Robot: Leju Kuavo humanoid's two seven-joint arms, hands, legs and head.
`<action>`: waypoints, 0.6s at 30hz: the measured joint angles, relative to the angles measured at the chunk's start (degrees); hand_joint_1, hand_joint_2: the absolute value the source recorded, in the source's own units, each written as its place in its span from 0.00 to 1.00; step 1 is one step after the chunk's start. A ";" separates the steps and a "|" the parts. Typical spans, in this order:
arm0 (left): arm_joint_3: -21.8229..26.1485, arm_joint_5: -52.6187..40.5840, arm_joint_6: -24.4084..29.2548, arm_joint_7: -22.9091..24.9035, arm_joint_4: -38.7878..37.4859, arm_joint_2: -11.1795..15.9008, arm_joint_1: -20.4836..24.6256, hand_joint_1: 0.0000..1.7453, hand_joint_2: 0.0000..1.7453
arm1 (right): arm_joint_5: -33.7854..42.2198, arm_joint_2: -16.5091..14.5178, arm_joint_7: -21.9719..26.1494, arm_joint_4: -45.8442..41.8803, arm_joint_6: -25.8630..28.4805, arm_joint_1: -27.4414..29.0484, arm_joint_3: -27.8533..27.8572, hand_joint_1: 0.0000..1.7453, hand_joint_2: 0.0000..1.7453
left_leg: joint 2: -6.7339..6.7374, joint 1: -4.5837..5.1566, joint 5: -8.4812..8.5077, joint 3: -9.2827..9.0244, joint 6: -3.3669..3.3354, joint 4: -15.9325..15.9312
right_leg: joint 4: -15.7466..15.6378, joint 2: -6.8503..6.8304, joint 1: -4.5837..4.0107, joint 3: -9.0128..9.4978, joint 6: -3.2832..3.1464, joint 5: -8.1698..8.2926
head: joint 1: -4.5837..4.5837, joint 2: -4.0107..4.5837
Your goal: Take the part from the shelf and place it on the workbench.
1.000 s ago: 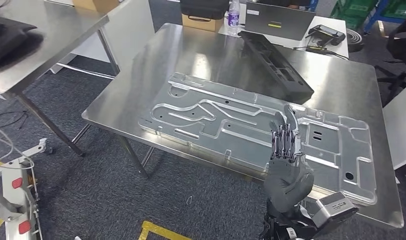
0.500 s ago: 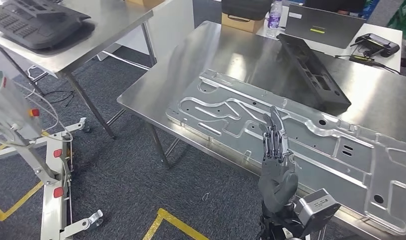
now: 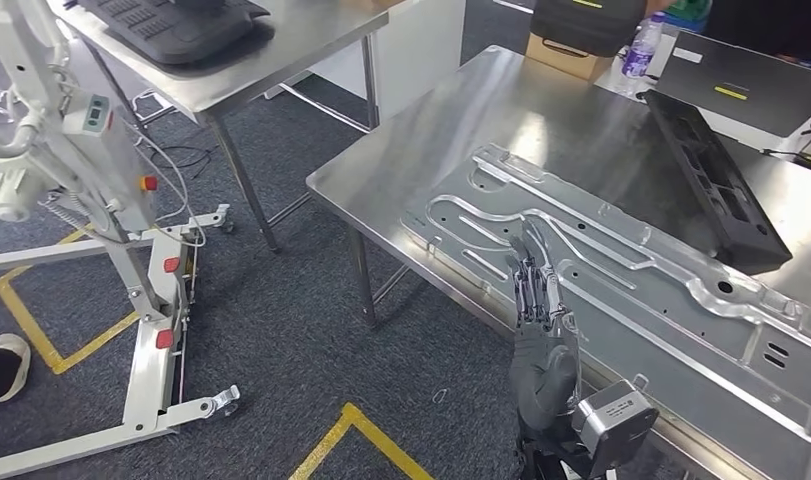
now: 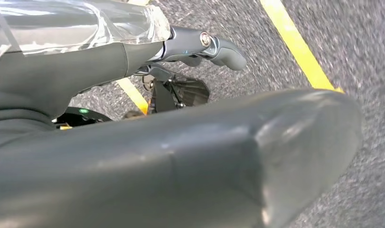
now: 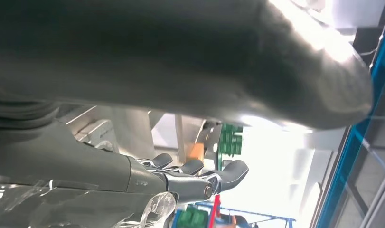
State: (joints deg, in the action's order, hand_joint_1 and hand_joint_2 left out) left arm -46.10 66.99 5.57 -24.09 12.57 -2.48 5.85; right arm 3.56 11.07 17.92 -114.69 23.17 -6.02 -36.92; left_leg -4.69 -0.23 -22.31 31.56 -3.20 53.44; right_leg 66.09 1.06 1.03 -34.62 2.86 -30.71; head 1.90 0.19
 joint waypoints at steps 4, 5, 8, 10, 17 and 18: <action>0.00 -0.22 0.62 -0.14 0.00 0.02 0.21 0.00 0.00 | -0.06 0.06 0.12 0.17 -0.31 0.35 -0.02 0.00 0.00 | -2.94 0.05 0.03 1.56 1.25 1.35 | -10.34 4.09 0.77 4.13 -0.19 3.64 | 0.09 0.01; 0.00 -0.25 0.73 -0.17 0.00 0.05 0.14 0.00 0.00 | -0.07 0.07 0.13 0.23 -0.36 0.47 -0.04 0.00 0.00 | -3.62 -0.16 0.20 1.87 1.54 1.33 | -10.28 3.34 0.68 4.01 -0.52 3.77 | 0.15 0.00; -0.02 -0.29 0.85 -0.18 0.00 0.17 -0.18 0.00 0.00 | -0.09 0.09 0.17 0.34 -0.51 0.56 -0.05 0.00 0.00 | -0.72 -0.25 -1.77 3.61 2.36 4.67 | -10.45 0.89 0.55 4.04 -1.53 4.11 | 0.47 0.01; -0.02 -0.40 0.84 -0.18 0.00 0.17 -0.01 0.00 0.00 | -0.09 0.15 0.19 0.38 -0.73 0.76 -0.04 0.00 0.00 | 2.89 -0.21 -5.79 7.11 2.90 12.31 | -10.47 -0.88 0.33 3.96 -1.94 4.13 | 0.80 0.01; -0.02 -0.53 0.83 -0.16 0.00 0.17 0.11 0.00 0.00 | -0.07 0.17 0.20 0.66 -1.62 0.88 -0.05 0.00 0.00 | 7.57 0.28 -2.59 1.53 1.91 4.40 | -10.44 -6.54 -0.06 4.00 -1.71 3.87 | 0.95 0.01; -0.02 -0.51 0.83 -0.15 0.00 0.17 0.22 0.00 0.00 | -0.05 0.16 0.19 0.70 -1.73 0.86 -0.06 0.00 0.00 | 8.41 0.61 -2.04 0.47 1.56 2.24 | -10.43 -7.16 -0.14 4.06 -1.47 3.80 | 0.94 0.01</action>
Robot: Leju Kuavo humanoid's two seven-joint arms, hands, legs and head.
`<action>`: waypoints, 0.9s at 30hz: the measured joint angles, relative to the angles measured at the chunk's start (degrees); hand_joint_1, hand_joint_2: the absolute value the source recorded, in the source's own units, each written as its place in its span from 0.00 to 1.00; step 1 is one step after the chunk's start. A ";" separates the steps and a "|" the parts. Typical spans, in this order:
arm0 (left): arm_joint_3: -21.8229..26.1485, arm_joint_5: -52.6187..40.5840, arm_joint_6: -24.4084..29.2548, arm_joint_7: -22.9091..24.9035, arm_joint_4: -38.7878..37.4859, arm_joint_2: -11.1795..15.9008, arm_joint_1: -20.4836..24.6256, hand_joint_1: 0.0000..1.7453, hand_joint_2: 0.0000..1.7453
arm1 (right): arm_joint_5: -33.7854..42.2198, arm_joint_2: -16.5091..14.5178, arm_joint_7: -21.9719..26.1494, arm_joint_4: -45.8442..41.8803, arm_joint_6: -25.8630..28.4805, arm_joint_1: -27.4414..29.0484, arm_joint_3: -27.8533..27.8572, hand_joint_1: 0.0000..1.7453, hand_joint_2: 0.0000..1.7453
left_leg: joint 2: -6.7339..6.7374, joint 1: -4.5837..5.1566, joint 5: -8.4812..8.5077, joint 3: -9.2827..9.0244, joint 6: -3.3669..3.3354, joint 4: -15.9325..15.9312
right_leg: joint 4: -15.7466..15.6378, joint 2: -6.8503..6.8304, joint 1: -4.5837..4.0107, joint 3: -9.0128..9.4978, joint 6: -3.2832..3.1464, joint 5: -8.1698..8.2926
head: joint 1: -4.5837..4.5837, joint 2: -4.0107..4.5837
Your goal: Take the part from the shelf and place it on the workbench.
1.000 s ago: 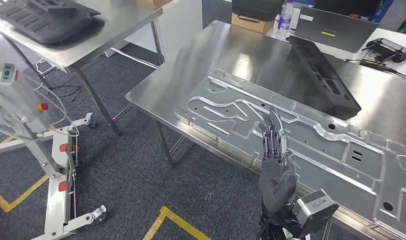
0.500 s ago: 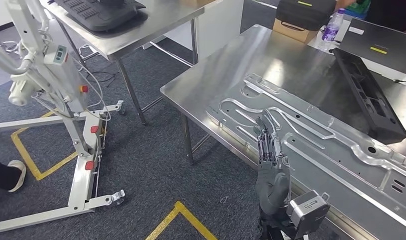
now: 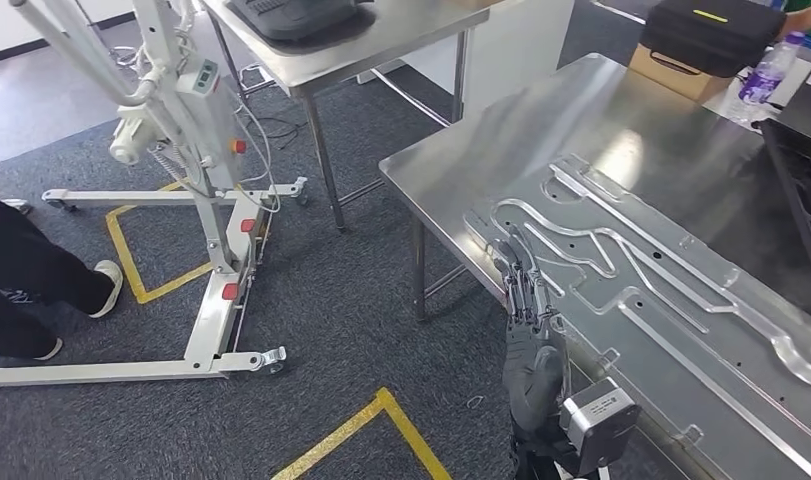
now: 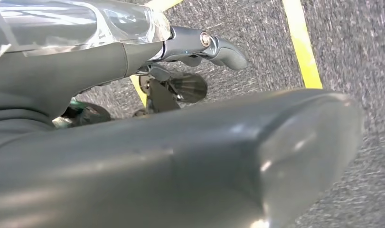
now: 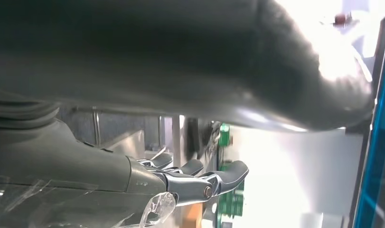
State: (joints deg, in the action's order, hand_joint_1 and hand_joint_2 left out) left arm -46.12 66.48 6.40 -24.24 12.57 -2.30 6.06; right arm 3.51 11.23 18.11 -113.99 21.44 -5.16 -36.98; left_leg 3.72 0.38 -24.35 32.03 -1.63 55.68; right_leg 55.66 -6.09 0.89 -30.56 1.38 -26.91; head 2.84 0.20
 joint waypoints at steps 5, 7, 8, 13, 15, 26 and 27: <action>0.01 0.05 0.07 0.03 -0.01 0.05 -0.24 0.00 0.00 | 0.03 -0.11 0.05 0.22 -0.39 -0.15 -0.08 0.00 0.00 | -2.42 -0.12 1.22 -0.34 -1.30 -1.82 | 1.71 1.01 0.16 -0.34 1.41 -1.69 | -0.03 -0.01; 0.02 0.22 0.08 0.08 -0.02 0.08 -0.13 0.00 0.00 | 0.03 -0.11 0.14 0.32 -0.47 0.03 -0.10 0.00 0.00 | -3.82 -0.27 1.59 -0.44 -1.76 -2.11 | 8.30 4.58 0.27 -3.33 1.62 -5.27 | -0.10 -0.01; 0.02 0.32 0.05 0.14 -0.02 0.08 -0.07 0.00 0.00 | 0.04 -0.10 0.19 0.41 -0.52 0.21 -0.10 0.00 0.00 | -4.56 -0.25 1.67 -0.38 -1.91 -2.08 | 12.35 5.40 0.29 -5.31 1.68 -6.94 | -0.12 -0.01; 0.02 0.61 -0.03 0.62 -0.02 0.07 -0.31 0.00 0.00 | 0.12 -0.09 0.53 0.84 -0.83 0.46 -0.14 0.00 0.00 | -8.84 -0.52 1.83 -0.26 -1.63 -1.48 | 7.18 7.89 0.73 -3.41 1.99 -1.91 | -0.14 0.00; 0.02 0.61 -0.09 0.86 -0.02 0.07 -0.18 0.00 0.00 | 0.15 -0.10 0.70 0.95 -0.95 0.48 -0.15 0.00 0.00 | -10.32 -0.51 1.78 0.40 -1.05 -0.80 | 1.48 10.40 1.05 -0.94 1.83 0.24 | -0.11 0.00; 0.00 0.52 -0.34 0.92 -0.02 0.16 -0.23 0.00 0.00 | 0.16 -0.26 0.88 1.06 -1.20 0.42 -0.44 0.00 0.00 | -4.35 -1.40 -7.60 6.59 1.90 15.23 | 0.04 2.55 0.04 -2.74 -0.97 2.48 | 0.52 0.00; 0.00 0.47 -0.37 0.91 -0.02 0.16 -0.26 0.00 0.00 | 0.16 -0.26 0.89 1.06 -1.20 0.41 -0.45 0.00 0.00 | -3.83 -1.42 -6.49 4.08 1.86 11.81 | 0.04 1.77 0.02 -3.03 -0.86 2.66 | 0.52 0.00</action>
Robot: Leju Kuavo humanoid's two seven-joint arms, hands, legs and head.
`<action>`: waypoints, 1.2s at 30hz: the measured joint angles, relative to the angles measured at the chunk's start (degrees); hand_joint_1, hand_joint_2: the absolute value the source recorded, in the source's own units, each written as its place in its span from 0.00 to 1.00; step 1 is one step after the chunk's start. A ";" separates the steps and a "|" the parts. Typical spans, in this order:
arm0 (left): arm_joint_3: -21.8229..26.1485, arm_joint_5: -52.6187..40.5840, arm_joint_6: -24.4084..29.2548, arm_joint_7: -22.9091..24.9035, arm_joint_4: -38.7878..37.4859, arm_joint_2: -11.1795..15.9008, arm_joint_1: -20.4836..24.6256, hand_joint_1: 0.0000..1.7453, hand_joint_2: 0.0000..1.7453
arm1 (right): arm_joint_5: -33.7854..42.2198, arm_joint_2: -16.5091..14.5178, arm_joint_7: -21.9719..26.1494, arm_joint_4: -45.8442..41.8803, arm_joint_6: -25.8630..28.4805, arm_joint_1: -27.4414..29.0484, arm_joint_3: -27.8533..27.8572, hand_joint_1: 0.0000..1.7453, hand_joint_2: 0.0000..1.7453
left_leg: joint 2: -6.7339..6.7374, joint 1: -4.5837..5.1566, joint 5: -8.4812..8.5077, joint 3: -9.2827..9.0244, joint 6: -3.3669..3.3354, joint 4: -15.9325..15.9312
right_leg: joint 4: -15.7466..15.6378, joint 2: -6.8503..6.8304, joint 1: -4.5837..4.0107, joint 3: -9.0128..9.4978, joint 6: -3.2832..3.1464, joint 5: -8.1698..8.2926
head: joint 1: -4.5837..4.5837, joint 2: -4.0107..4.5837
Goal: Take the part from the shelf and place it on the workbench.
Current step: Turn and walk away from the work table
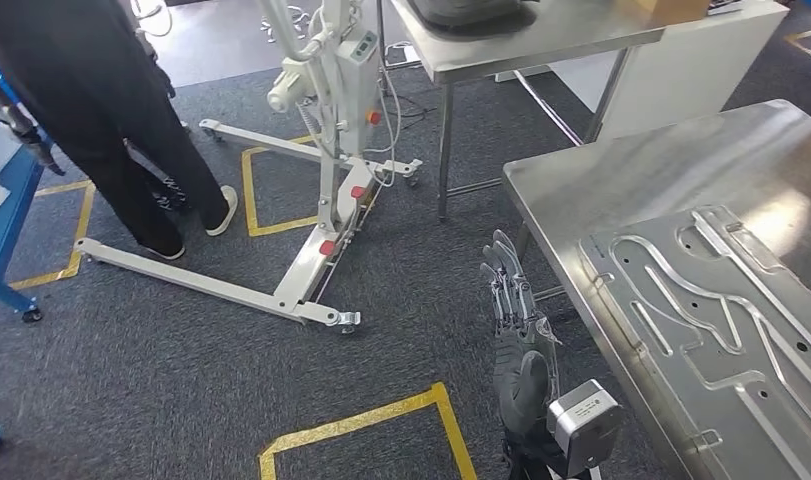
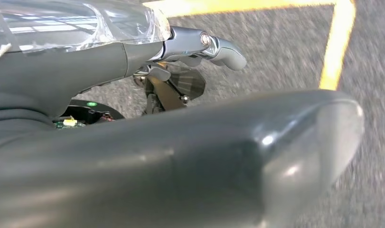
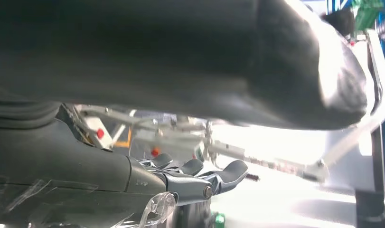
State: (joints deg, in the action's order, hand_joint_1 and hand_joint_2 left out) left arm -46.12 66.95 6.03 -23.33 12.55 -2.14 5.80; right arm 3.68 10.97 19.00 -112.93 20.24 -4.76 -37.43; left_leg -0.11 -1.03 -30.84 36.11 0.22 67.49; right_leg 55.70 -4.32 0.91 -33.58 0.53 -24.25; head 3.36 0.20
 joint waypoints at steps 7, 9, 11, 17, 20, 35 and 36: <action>0.00 -0.11 0.21 -0.93 0.00 0.02 0.51 0.00 0.00 | 0.02 -0.08 0.17 0.00 -0.02 -0.08 -0.07 0.00 0.00 | 2.94 1.22 4.44 -8.09 -2.35 -14.13 | -0.11 -3.58 0.48 -0.06 2.29 0.80 | -0.17 0.00; 0.01 -0.10 0.29 -0.98 0.00 0.04 0.27 0.00 0.00 | 0.01 -0.10 0.21 0.00 -0.01 -0.02 -0.08 0.00 0.00 | 1.58 0.99 5.54 -8.00 -3.24 -14.63 | 2.81 -0.24 0.62 -1.18 2.78 -1.57 | -0.25 0.00; 0.02 -0.12 0.29 -1.00 0.00 -0.04 0.26 0.00 0.00 | 0.00 -0.04 0.22 0.07 -0.01 0.23 -0.08 0.00 0.00 | 0.15 0.98 6.11 -7.53 -3.72 -14.63 | 10.22 3.13 0.53 -4.14 2.80 -5.95 | -0.39 0.00; 0.02 -0.12 0.14 -1.02 0.00 -0.17 0.04 0.00 0.00 | -0.08 0.09 0.06 0.47 -0.21 0.31 -0.10 0.00 0.00 | -5.02 1.10 6.33 -6.90 -3.39 -13.88 | 5.13 7.32 0.74 -0.19 2.54 -2.52 | -0.49 0.00; 0.01 -0.15 0.10 -1.07 0.00 -0.19 0.18 0.00 0.00 | -0.20 0.09 -0.18 0.50 -0.32 0.25 -0.15 0.00 0.00 | -7.14 0.88 6.19 -5.63 -2.37 -13.05 | 0.08 10.14 0.82 2.03 2.06 -1.68 | -0.42 -0.01; -0.04 -0.25 -0.04 -1.48 0.00 -0.32 0.28 0.00 0.00 | -0.77 -0.01 -1.09 0.54 -0.90 -0.37 -0.22 0.00 0.00 | 4.34 1.72 6.71 -4.20 -2.21 -12.82 | -0.39 -1.75 -0.21 3.16 1.08 -2.58 | 0.22 0.00; -0.04 -0.25 -0.04 -1.52 0.00 -0.32 0.28 0.00 0.00 | -0.79 -0.01 -1.13 0.54 -0.94 -0.40 -0.26 0.00 0.00 | 3.59 1.89 6.84 -4.08 -2.43 -12.93 | -0.49 -2.34 -0.18 3.32 1.38 -2.67 | 0.21 0.00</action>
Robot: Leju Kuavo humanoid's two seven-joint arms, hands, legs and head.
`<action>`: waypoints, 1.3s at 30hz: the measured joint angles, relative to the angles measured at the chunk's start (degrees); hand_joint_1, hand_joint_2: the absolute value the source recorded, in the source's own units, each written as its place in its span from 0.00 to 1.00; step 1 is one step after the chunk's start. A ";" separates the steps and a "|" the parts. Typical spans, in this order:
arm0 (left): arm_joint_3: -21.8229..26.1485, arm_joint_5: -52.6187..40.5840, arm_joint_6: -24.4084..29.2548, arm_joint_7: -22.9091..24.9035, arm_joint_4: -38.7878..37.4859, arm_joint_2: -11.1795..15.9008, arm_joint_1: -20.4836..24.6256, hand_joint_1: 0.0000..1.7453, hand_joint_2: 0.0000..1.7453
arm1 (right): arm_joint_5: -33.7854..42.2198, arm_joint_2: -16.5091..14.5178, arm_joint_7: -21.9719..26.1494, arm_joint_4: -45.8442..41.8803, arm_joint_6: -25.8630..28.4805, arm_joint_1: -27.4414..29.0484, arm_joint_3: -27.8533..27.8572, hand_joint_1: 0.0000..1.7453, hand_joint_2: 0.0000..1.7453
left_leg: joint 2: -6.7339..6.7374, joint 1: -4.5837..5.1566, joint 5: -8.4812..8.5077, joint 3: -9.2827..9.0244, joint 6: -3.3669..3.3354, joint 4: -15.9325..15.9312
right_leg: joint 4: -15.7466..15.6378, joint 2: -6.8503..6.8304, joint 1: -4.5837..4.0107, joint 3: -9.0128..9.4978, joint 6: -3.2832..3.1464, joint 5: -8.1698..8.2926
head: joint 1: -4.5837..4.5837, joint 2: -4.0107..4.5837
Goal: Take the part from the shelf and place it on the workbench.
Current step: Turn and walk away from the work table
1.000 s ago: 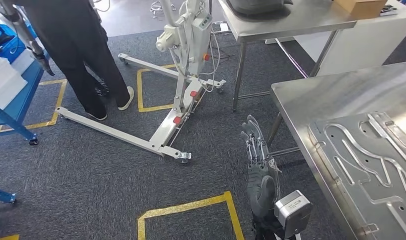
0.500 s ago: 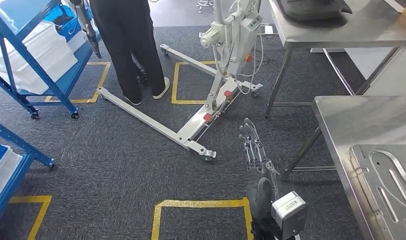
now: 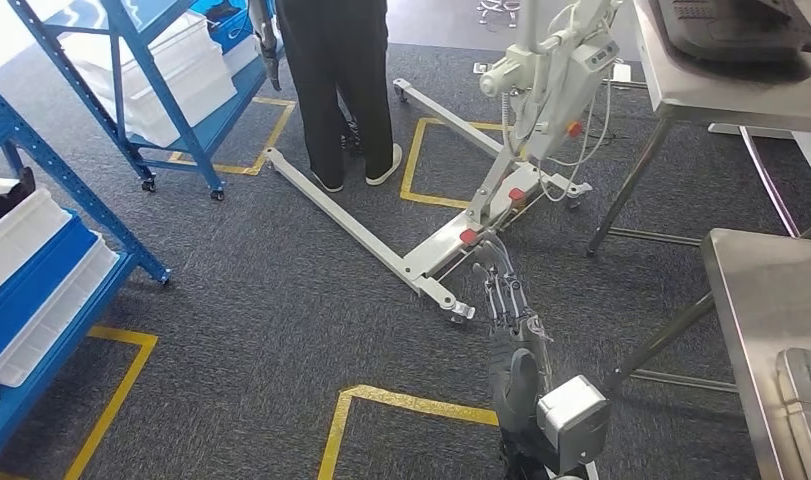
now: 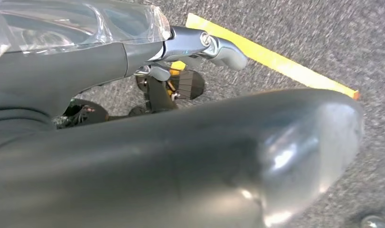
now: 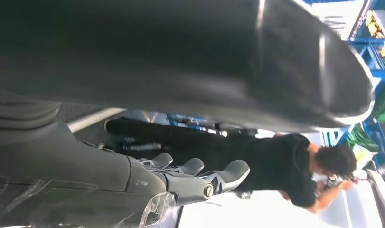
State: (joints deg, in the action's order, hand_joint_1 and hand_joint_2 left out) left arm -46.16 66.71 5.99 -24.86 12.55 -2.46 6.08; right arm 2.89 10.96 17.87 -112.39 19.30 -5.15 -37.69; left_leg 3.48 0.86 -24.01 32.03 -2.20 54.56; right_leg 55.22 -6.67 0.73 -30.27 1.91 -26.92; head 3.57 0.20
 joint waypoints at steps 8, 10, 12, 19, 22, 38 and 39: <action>0.02 0.13 0.11 0.14 0.00 -0.30 -0.14 0.00 0.00 | -0.73 0.15 -0.71 0.15 -0.28 0.16 -0.16 0.00 0.00 | -6.11 -0.72 1.03 -0.84 -1.58 -0.99 | 16.89 6.36 0.46 -7.86 1.10 -7.23 | -0.36 -0.01; 0.02 0.16 0.20 0.32 0.00 -0.30 -0.23 0.00 0.00 | -0.87 0.16 -0.82 0.26 -0.28 0.14 -0.18 0.00 0.00 | -7.92 -0.91 0.87 -1.01 -1.36 -0.79 | 11.79 7.02 0.70 -6.17 1.25 -3.36 | -0.37 -0.01; 0.02 0.17 0.25 0.46 0.00 -0.29 -0.20 0.00 0.00 | -1.01 0.16 -0.89 0.28 -0.28 0.11 -0.20 0.00 0.00 | -9.60 -1.02 0.48 -0.83 -0.76 -0.17 | 4.01 9.52 1.21 -2.98 1.41 0.18 | -0.39 -0.01; 0.02 0.39 0.17 0.60 0.00 -0.26 -0.47 0.00 0.00 | -1.20 0.02 -0.97 0.33 -0.44 -0.26 -0.57 0.00 0.00 | -7.94 -1.31 -2.44 2.34 1.17 4.98 | 0.77 7.49 0.89 -1.72 -0.62 1.14 | -0.16 -0.01; 0.00 0.39 0.16 0.60 0.00 -0.27 -0.27 0.00 0.00 | -1.21 0.02 -0.97 0.37 -0.46 -0.17 -0.68 0.00 0.00 | -4.55 -1.31 -7.50 8.14 1.62 16.75 | 0.77 5.03 0.49 -1.68 -1.11 0.89 | 0.01 0.00; 0.00 0.37 -0.37 0.64 0.00 -0.40 -0.07 0.00 0.00 | -2.37 0.16 -3.33 1.73 -1.55 -0.59 -1.66 0.00 0.00 | -5.76 -0.70 0.49 -0.53 -1.38 -0.44 | 17.09 6.31 0.34 -8.18 1.14 -7.64 | -0.40 -0.01; 0.00 0.37 -0.48 0.64 0.00 -0.43 -0.13 0.00 0.00 | -2.42 0.19 -3.98 2.43 -1.71 -0.63 -1.71 0.00 0.00 | -6.76 -0.72 0.46 -0.61 -1.36 -0.42 | 16.81 6.42 0.36 -8.43 1.14 -6.61 | -0.42 -0.01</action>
State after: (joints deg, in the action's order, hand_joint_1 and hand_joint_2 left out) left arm -46.16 67.08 5.51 -24.22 12.55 -2.88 5.95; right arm 0.48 11.15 13.89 -109.96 17.59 -5.78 -39.40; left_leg -3.27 0.14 -23.55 31.41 -3.56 54.15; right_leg 72.03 -0.25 1.09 -38.70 3.05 -33.53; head 3.15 0.19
